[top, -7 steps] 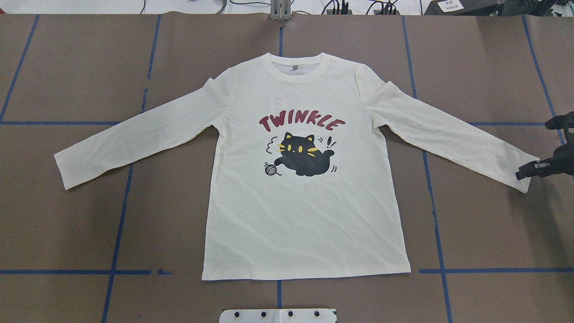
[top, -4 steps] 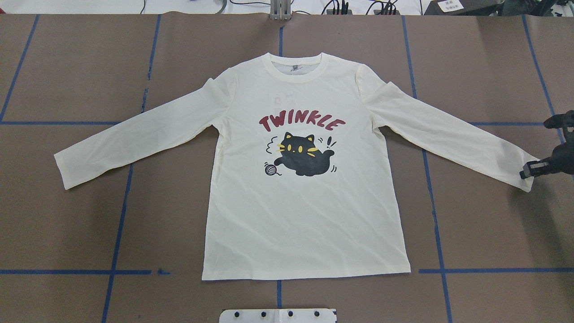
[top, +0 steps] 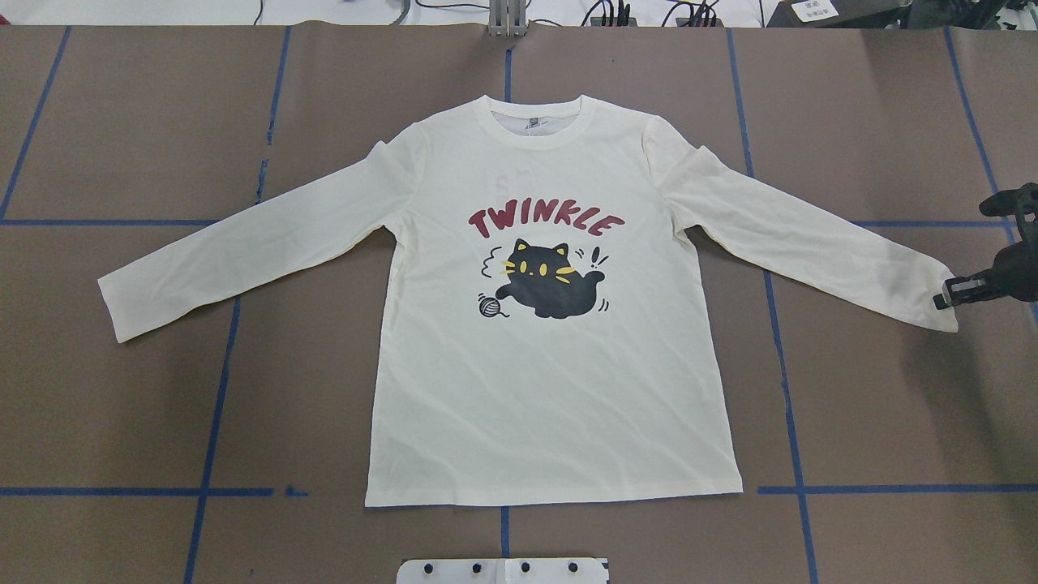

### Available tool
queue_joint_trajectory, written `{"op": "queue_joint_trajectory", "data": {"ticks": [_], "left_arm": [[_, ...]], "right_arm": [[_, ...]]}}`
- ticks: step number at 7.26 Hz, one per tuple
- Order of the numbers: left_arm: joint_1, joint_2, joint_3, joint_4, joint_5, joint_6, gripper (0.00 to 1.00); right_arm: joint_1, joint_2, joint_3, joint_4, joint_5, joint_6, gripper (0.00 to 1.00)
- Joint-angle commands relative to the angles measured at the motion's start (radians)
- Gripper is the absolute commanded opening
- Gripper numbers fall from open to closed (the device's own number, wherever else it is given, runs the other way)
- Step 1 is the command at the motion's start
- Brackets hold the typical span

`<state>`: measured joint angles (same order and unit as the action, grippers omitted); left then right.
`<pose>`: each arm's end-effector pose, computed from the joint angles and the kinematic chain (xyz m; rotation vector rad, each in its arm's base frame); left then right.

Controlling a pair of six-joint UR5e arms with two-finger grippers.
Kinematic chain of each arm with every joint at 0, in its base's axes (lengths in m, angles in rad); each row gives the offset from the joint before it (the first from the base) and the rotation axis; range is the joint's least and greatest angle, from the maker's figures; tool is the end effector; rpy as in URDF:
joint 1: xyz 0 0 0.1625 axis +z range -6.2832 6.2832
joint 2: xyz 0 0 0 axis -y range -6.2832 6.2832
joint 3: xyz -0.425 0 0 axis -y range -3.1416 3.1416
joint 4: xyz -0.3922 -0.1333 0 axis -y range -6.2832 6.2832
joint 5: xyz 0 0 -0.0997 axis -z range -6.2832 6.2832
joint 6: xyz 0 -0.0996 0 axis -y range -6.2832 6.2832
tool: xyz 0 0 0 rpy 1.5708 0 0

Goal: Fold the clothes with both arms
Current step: 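Carry the sleeve with the right gripper across the shirt toward the collar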

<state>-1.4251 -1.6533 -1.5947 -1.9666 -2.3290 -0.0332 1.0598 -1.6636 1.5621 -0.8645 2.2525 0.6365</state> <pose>0.0153 -0.5508 0.5598 0.4105 0.7834 0.2954 -0.1716 -0.4504 0.6323 0.1292 -0.8687 -0.0887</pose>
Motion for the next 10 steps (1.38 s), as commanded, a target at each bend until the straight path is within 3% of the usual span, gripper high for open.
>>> {"op": "queue_joint_trajectory", "data": {"ticks": [1, 4, 7, 8, 9, 10], "left_arm": [[0.000, -0.002, 0.001, 0.000, -0.003, -0.002, 1.00], [0.003, -0.005, 0.001, 0.000, -0.003, -0.002, 1.00], [0.000, -0.008, 0.002, 0.000, -0.003, -0.004, 1.00], [0.003, -0.008, 0.004, 0.000, -0.001, -0.004, 1.00], [0.003, -0.008, 0.004, 0.000, -0.001, -0.004, 1.00], [0.000, -0.008, 0.007, 0.000, -0.001, -0.005, 1.00]], "right_arm": [[0.003, 0.101, 0.041, -0.002, 0.031, 0.105, 0.00], [-0.090, 0.431, -0.011, -0.028, 0.033, 0.458, 0.00], [-0.139, 0.796, -0.181, -0.169, -0.022, 0.638, 0.00], [-0.161, 0.929, -0.276, -0.175, -0.059, 0.646, 0.00], [-0.234, 1.085, -0.412, -0.171, -0.148, 0.652, 0.00], [-0.316, 1.181, -0.480, -0.168, -0.277, 0.654, 0.00]]}}
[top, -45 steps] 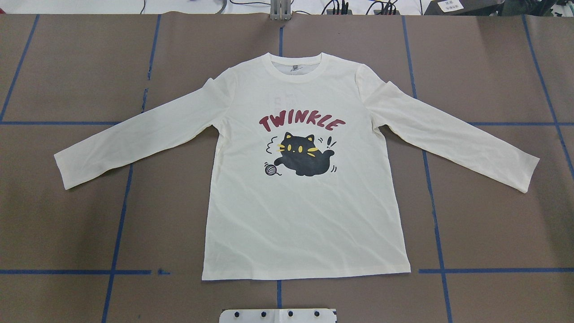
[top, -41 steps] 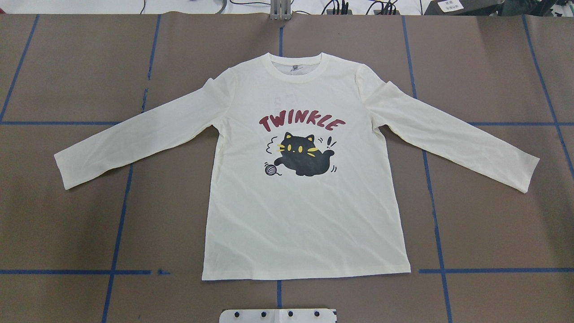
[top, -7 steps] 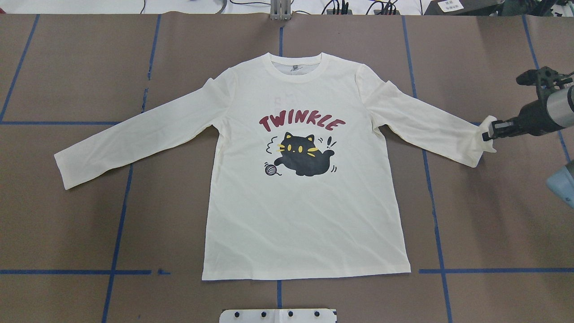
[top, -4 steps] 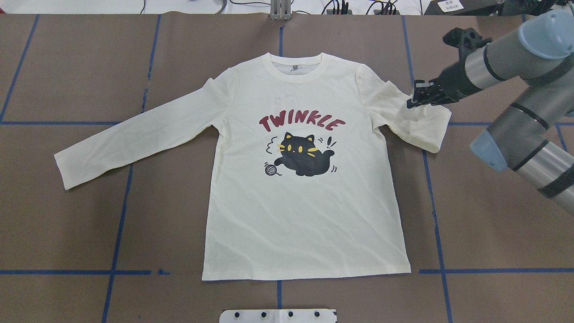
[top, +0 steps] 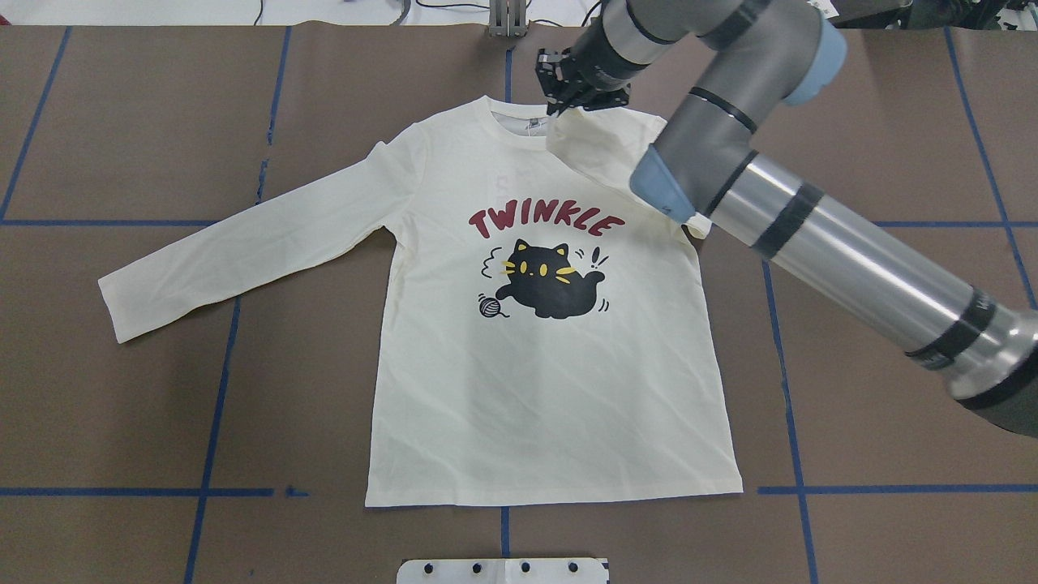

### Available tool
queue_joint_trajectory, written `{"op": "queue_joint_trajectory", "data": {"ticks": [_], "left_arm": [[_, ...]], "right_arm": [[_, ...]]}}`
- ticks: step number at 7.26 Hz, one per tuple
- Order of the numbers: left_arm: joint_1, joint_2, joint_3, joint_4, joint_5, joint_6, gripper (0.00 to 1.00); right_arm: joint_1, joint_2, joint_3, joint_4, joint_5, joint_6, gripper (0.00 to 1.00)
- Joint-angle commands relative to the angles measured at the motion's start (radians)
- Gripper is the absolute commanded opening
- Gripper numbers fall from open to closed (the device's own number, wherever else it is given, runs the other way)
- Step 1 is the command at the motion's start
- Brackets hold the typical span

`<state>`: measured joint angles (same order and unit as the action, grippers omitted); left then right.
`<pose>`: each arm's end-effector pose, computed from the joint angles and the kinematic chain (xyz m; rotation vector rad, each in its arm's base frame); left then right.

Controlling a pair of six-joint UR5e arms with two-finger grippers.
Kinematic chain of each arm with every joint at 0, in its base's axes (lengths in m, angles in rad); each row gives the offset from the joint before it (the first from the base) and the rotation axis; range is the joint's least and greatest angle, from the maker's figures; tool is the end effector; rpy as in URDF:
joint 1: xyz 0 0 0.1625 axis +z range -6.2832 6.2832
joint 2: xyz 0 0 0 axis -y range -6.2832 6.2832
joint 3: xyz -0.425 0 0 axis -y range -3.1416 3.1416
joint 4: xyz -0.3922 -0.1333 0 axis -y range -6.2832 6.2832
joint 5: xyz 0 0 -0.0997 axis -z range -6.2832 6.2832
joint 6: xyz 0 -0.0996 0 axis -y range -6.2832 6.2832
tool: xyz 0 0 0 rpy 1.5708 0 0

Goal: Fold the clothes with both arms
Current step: 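Carry the sleeve with the right gripper across the shirt toward the collar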

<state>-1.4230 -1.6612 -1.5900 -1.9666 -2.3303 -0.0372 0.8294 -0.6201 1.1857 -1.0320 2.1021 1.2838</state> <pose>0.0170 -0.5540 0.5578 0.4109 0.7860 0.2951 -0.4782 -0.6449 0.1488 0.1667 -1.1627 0.1855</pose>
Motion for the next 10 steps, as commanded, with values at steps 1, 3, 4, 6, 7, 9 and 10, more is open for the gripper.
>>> {"op": "queue_joint_trajectory", "data": {"ticks": [1, 3, 4, 6, 7, 9, 10], "left_arm": [[-0.002, 0.000, 0.005, 0.000, 0.000, -0.001, 1.00], [0.001, 0.000, 0.005, 0.000, -0.001, -0.003, 1.00], [0.001, 0.000, 0.005, 0.000, -0.001, -0.003, 1.00], [0.001, 0.000, 0.005, 0.000, -0.001, -0.001, 1.00], [0.001, 0.000, 0.012, -0.002, 0.000, 0.000, 1.00], [0.001, -0.002, 0.019, -0.003, 0.000, 0.000, 1.00], [0.003, -0.002, 0.021, -0.003, 0.000, -0.001, 1.00]], "right_arm": [[-0.139, 0.147, -0.109, 0.010, -0.161, 0.003, 0.00], [-0.203, 0.143, -0.164, 0.049, -0.258, 0.003, 0.00], [-0.202, 0.143, -0.166, 0.049, -0.258, 0.003, 0.00], [-0.210, 0.154, -0.211, 0.157, -0.289, 0.000, 0.51], [-0.214, 0.207, -0.285, 0.238, -0.365, 0.000, 1.00], [-0.222, 0.230, -0.299, 0.291, -0.427, 0.073, 1.00], [-0.225, 0.230, -0.302, 0.287, -0.428, 0.098, 0.99]]}}
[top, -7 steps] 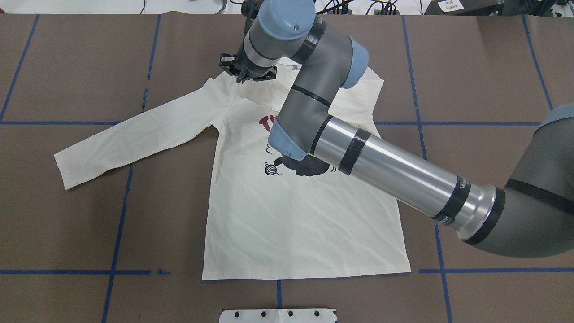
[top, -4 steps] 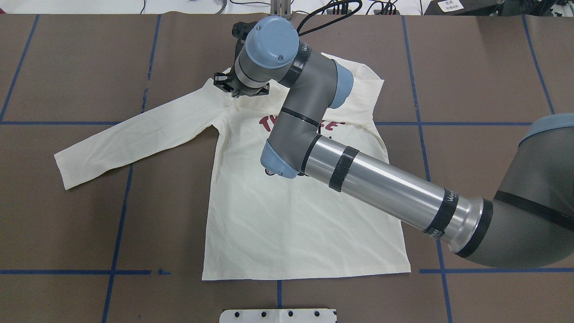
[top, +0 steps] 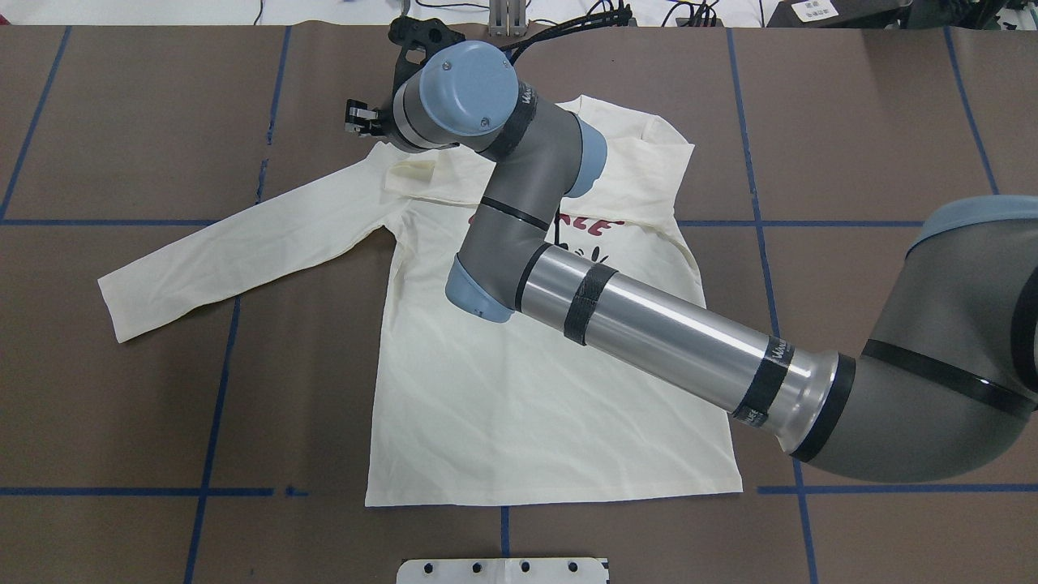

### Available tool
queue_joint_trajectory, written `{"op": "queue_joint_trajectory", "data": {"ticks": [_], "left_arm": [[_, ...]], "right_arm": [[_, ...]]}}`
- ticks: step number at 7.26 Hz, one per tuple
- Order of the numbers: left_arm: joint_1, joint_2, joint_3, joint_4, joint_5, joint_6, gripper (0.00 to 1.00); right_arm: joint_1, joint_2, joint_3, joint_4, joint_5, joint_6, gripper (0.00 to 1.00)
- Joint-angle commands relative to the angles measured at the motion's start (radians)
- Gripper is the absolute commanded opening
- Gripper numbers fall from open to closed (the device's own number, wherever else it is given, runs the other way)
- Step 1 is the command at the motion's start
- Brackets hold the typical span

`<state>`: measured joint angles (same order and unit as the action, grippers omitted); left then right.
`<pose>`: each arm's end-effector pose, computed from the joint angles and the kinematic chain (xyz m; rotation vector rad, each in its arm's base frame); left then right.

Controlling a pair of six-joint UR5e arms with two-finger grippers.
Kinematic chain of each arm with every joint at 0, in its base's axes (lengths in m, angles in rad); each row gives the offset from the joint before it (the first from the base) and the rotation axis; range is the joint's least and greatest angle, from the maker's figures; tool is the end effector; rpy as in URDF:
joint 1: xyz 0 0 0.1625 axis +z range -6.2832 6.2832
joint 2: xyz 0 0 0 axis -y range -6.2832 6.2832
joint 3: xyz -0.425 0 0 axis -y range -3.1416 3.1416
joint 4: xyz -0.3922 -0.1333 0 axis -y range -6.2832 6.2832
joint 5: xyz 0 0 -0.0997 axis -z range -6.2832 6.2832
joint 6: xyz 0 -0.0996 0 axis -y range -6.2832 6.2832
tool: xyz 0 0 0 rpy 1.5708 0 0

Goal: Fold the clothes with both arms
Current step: 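Carry the sleeve with the right gripper across the shirt toward the collar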

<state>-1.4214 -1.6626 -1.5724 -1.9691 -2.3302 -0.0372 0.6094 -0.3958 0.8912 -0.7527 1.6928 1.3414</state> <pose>0.0181 -0.5549 0.5657 0.3972 0.7859 0.2915 -0.6343 -0.5906 0.0687 0.4404 -1.2437 0.2433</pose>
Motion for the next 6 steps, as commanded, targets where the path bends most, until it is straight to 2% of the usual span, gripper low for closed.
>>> {"op": "queue_joint_trajectory", "data": {"ticks": [1, 3, 4, 5, 6], "left_arm": [[0.001, -0.002, 0.005, -0.001, 0.002, -0.032, 1.00], [0.027, 0.000, 0.009, -0.069, 0.005, -0.169, 1.00], [0.076, 0.000, 0.014, -0.121, 0.052, -0.284, 1.00], [0.163, 0.000, 0.015, -0.178, 0.128, -0.431, 1.00], [0.229, 0.004, 0.015, -0.247, 0.143, -0.572, 1.00]], "right_arm": [[-0.005, 0.008, -0.005, -0.069, -0.012, 0.042, 0.99], [-0.005, 0.009, 0.006, -0.176, 0.005, 0.044, 0.99], [-0.002, 0.008, 0.047, -0.303, 0.024, 0.038, 0.99], [0.028, -0.001, 0.110, -0.476, 0.086, 0.027, 1.00], [0.083, -0.023, 0.170, -0.622, 0.194, -0.008, 1.00]]}}
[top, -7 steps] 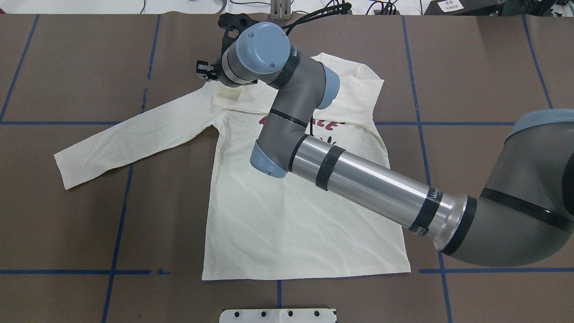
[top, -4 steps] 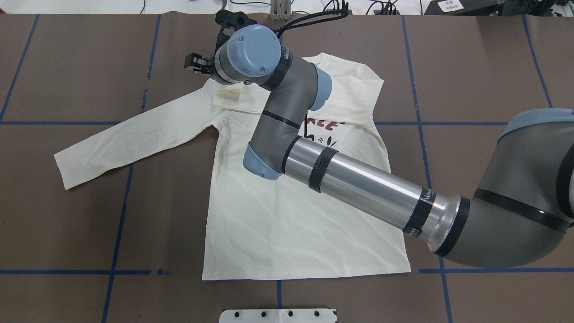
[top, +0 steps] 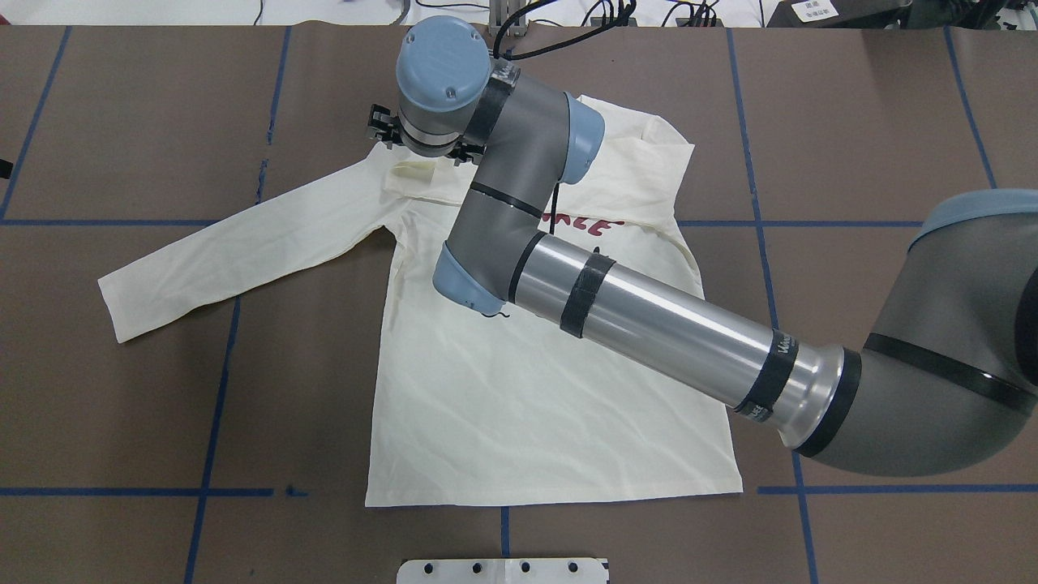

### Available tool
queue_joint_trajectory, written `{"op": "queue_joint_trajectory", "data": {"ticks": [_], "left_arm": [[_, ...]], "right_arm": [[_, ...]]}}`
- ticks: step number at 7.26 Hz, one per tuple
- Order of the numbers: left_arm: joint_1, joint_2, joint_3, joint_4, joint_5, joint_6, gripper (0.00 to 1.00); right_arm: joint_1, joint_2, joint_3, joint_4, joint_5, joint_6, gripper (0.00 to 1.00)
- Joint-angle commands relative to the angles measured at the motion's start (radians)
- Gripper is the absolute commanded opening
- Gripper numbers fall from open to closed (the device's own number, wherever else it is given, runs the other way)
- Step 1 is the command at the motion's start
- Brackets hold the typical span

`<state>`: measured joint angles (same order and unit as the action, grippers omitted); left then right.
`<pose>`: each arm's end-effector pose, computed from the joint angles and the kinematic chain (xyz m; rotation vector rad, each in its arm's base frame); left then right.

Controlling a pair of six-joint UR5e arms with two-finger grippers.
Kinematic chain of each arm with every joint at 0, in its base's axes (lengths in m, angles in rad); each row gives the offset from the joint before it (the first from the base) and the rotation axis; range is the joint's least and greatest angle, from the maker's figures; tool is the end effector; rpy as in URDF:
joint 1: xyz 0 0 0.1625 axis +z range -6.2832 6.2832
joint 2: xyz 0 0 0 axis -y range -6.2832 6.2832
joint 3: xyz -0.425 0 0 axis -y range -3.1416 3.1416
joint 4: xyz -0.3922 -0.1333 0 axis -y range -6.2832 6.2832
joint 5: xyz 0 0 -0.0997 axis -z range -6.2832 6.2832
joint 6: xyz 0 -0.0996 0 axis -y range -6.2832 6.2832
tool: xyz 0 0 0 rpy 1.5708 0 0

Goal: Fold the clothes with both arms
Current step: 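Release the sleeve and raise the right gripper away from the shirt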

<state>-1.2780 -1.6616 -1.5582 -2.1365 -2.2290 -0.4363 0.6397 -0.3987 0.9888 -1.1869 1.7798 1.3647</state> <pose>0.0914 -0.5538 0.5583 0.3524 0.8129 0.0778 -0.6180 -0.6003 0.0815 0.2238 -0.9672 0.2958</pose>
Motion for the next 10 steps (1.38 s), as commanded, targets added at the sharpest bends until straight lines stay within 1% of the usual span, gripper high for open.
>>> {"op": "queue_joint_trajectory", "data": {"ticks": [1, 2, 3, 4, 5, 6, 7, 8, 9, 10], "left_arm": [[0.121, 0.012, 0.000, -0.156, 0.041, -0.303, 1.00], [0.162, 0.032, 0.000, -0.214, 0.061, -0.443, 1.00], [0.252, 0.045, -0.017, -0.239, 0.201, -0.613, 1.00], [0.369, 0.061, -0.026, -0.246, 0.330, -0.743, 1.00], [0.406, 0.090, -0.054, -0.244, 0.377, -0.789, 1.00], [0.410, 0.130, -0.078, -0.246, 0.380, -0.782, 1.00], [0.410, 0.149, -0.080, -0.246, 0.382, -0.777, 1.00], [0.422, 0.160, -0.080, -0.244, 0.385, -0.779, 1.00], [0.452, 0.170, -0.076, -0.243, 0.412, -0.782, 1.00], [0.465, 0.172, -0.071, -0.243, 0.420, -0.783, 1.00]], "right_arm": [[0.101, -0.102, 0.206, -0.321, 0.178, -0.091, 1.00], [0.138, -0.241, 0.388, -0.426, 0.208, -0.208, 1.00], [0.200, -0.366, 0.512, -0.498, 0.270, -0.345, 1.00], [0.269, -0.467, 0.589, -0.519, 0.306, -0.481, 1.00], [0.344, -0.591, 0.655, -0.519, 0.375, -0.610, 1.00], [0.423, -0.715, 0.704, -0.514, 0.435, -0.769, 1.00], [0.492, -0.786, 0.714, -0.513, 0.479, -0.883, 1.00], [0.526, -0.843, 0.714, -0.507, 0.493, -0.960, 1.00], [0.552, -0.873, 0.715, -0.508, 0.495, -1.019, 1.00], [0.558, -0.885, 0.715, -0.507, 0.494, -1.026, 1.00]]}}
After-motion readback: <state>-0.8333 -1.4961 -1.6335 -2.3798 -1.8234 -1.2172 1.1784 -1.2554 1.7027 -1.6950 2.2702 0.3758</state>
